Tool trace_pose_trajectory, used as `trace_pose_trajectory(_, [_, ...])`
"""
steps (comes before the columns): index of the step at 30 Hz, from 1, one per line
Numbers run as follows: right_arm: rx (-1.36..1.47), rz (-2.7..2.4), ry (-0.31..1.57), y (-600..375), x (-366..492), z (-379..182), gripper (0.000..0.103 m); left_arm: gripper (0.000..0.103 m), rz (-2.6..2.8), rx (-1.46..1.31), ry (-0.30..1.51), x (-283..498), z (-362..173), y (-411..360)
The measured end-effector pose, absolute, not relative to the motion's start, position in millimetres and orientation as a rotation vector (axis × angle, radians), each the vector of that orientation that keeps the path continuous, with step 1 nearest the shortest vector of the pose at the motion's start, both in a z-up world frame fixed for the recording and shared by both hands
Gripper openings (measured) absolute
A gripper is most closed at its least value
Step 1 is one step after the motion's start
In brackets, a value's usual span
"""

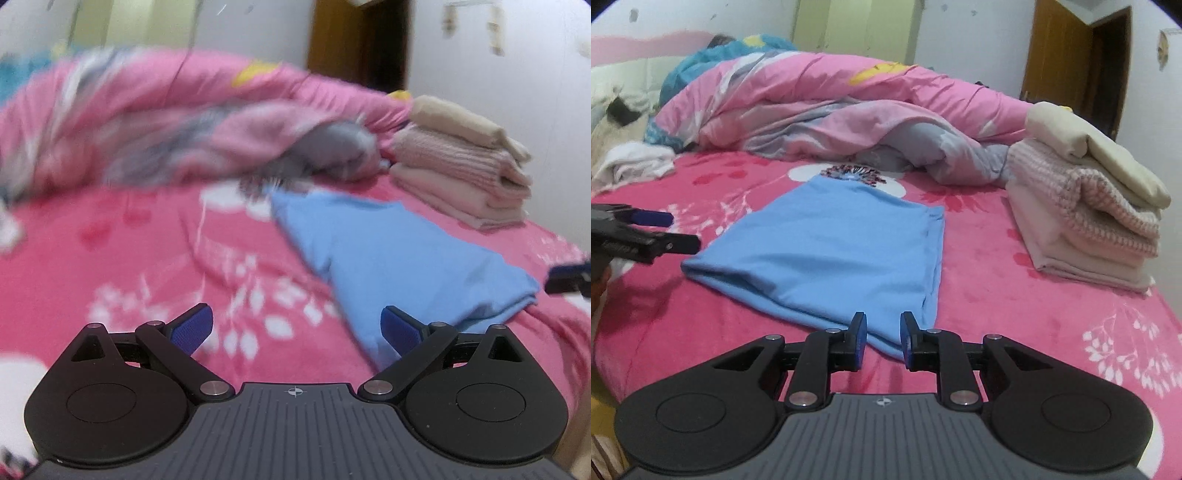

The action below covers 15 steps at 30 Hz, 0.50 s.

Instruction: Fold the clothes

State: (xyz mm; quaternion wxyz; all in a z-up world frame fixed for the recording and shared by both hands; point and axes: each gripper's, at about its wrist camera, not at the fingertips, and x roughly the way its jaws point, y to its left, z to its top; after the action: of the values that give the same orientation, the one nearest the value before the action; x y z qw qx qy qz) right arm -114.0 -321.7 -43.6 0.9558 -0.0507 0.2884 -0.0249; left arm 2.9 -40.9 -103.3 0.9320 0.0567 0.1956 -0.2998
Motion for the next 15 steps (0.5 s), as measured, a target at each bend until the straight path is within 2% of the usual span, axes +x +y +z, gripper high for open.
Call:
trace_pose_trajectory(8, [0.004, -0.089, 0.541, -334, -121, -57, 0.021, 0.098, -0.736, 0.465, 0.234, -31, -102, -93])
trace_pose_trajectory(15, [0.084, -0.082, 0.512, -347, -127, -58, 0.021, 0.091, -0.643, 0.574, 0.237, -27, -112, -114])
